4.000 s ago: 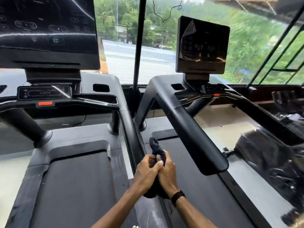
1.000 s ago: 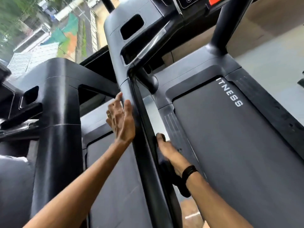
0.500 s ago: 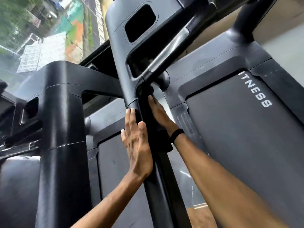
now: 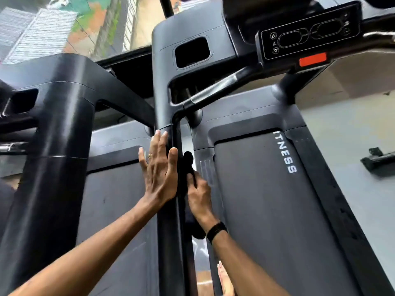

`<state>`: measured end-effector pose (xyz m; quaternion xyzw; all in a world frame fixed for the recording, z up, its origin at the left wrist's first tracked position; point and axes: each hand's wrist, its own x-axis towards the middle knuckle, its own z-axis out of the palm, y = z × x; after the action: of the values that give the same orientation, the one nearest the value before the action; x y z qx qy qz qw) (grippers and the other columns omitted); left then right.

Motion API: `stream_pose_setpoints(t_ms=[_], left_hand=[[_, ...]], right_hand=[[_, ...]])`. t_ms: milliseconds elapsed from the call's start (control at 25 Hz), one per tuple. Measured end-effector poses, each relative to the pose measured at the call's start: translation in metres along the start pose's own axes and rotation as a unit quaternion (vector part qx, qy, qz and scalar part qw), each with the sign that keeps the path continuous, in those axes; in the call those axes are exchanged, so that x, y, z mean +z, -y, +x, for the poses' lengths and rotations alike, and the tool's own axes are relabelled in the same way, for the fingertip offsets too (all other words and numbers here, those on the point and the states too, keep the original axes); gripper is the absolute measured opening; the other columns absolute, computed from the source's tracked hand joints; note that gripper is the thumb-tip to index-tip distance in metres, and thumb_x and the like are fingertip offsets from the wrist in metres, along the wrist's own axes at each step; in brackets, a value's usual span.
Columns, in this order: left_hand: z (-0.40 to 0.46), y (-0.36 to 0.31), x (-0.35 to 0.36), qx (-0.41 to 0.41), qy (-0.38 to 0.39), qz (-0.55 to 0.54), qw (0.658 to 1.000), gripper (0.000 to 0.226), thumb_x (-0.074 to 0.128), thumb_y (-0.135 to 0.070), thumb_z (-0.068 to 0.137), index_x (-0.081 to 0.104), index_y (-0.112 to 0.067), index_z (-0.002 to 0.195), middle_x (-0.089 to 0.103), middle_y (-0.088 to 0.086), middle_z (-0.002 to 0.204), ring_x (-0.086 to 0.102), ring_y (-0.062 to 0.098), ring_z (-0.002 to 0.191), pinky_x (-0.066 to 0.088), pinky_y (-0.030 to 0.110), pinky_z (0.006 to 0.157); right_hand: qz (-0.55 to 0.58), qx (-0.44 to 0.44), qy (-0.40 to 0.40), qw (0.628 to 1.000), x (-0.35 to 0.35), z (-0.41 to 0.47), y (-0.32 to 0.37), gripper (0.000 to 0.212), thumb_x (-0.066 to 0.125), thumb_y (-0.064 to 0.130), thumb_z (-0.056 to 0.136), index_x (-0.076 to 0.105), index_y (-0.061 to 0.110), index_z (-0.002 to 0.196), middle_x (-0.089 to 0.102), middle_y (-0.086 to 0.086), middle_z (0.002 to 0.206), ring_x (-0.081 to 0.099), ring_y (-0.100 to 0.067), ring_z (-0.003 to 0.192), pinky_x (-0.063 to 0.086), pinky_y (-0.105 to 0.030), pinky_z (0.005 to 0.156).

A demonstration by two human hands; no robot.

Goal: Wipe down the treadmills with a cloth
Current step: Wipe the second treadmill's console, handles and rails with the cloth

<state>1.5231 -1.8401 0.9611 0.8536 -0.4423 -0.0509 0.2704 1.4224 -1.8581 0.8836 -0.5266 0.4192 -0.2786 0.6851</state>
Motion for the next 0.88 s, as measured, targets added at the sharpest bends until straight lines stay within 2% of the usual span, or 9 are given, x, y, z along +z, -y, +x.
stream_pose_setpoints(t_ms=[120,200,280,360,480,640,720,800,880], left_hand=[[-0.021,-0.029,-0.008,0.096,-0.041,0.077,0.992,0.050,0.037,-0.046,0.095,0.059,-0.015,0.128,0.053,0.006,0.139,0.045,0.024,0.129,0.024,0.047,0.106],[-0.059,-0.068,0.004,0.112,0.005,0.037,0.993,0.041,0.043,-0.048,0.090,0.067,-0.017,0.103,0.064,0.003,0.110,0.055,0.027,0.104,0.035,0.044,0.090],[-0.105,-0.121,0.024,0.082,0.119,-0.110,0.983,0.044,0.045,-0.056,0.085,0.066,-0.019,0.091,0.065,-0.001,0.089,0.059,0.022,0.082,0.046,0.039,0.074],[-0.140,-0.172,0.044,0.042,0.227,-0.256,0.939,0.049,0.050,-0.064,0.077,0.066,-0.021,0.095,0.067,-0.004,0.082,0.062,0.013,0.073,0.051,0.030,0.065],[-0.179,-0.251,0.078,0.071,0.296,-0.321,0.897,0.059,0.055,-0.065,0.067,0.060,-0.027,0.113,0.068,-0.010,0.091,0.063,0.001,0.079,0.049,0.023,0.070],[-0.207,-0.344,0.117,0.105,0.397,-0.351,0.842,0.065,0.065,-0.036,0.062,0.054,-0.023,0.125,0.067,0.002,0.106,0.067,0.015,0.093,0.058,0.037,0.083],[-0.219,-0.380,0.132,0.135,0.407,-0.342,0.836,0.055,0.058,-0.016,0.060,0.059,-0.015,0.115,0.067,0.009,0.101,0.067,0.024,0.092,0.058,0.045,0.082],[-0.230,-0.414,0.145,0.195,0.401,-0.292,0.846,0.037,0.053,-0.012,0.061,0.063,-0.019,0.095,0.068,0.005,0.089,0.067,0.024,0.084,0.057,0.049,0.077],[-0.237,-0.445,0.146,0.260,0.394,-0.193,0.860,0.032,0.046,-0.016,0.058,0.063,-0.022,0.084,0.068,-0.002,0.084,0.065,0.020,0.082,0.055,0.044,0.076]], right_hand=[[0.018,0.027,-0.009,0.999,-0.042,-0.061,0.012,0.024,0.048,0.023,0.104,0.066,0.017,0.090,0.065,0.018,0.078,0.056,0.005,0.070,0.044,-0.022,0.071],[0.072,0.058,-0.073,0.993,-0.088,-0.081,0.022,0.030,0.051,0.033,0.100,0.063,0.012,0.082,0.064,0.010,0.082,0.056,-0.006,0.077,0.046,-0.031,0.073],[0.120,0.050,-0.130,0.983,-0.145,-0.100,0.038,0.032,0.052,0.041,0.096,0.069,0.015,0.094,0.069,-0.006,0.099,0.063,-0.025,0.091,0.051,-0.042,0.087],[0.123,0.035,-0.169,0.977,-0.200,-0.119,0.055,0.036,0.053,0.048,0.095,0.072,0.019,0.104,0.071,-0.012,0.108,0.065,-0.034,0.102,0.051,-0.050,0.098],[0.157,0.038,-0.205,0.965,-0.285,-0.159,0.082,0.032,0.049,0.041,0.102,0.067,0.017,0.112,0.069,-0.015,0.104,0.066,-0.034,0.098,0.049,-0.059,0.100],[0.160,0.013,-0.206,0.965,-0.383,-0.200,0.100,0.048,0.048,0.043,0.100,0.044,0.021,0.143,0.062,-0.019,0.129,0.066,-0.031,0.110,0.054,-0.046,0.097],[0.068,0.023,-0.224,0.972,-0.421,-0.220,0.106,0.075,0.052,0.048,0.095,0.019,0.023,0.157,0.036,-0.019,0.156,0.043,-0.032,0.140,0.038,-0.046,0.114],[-0.108,0.025,-0.269,0.957,-0.460,-0.244,0.110,0.092,0.051,0.059,0.093,0.000,0.021,0.160,-0.003,-0.012,0.166,0.000,-0.025,0.154,0.011,-0.042,0.125],[-0.245,-0.027,-0.251,0.936,-0.505,-0.266,0.105,0.105,0.043,0.086,0.077,0.009,0.030,0.159,-0.007,-0.001,0.167,-0.008,-0.015,0.153,0.004,-0.041,0.125]])
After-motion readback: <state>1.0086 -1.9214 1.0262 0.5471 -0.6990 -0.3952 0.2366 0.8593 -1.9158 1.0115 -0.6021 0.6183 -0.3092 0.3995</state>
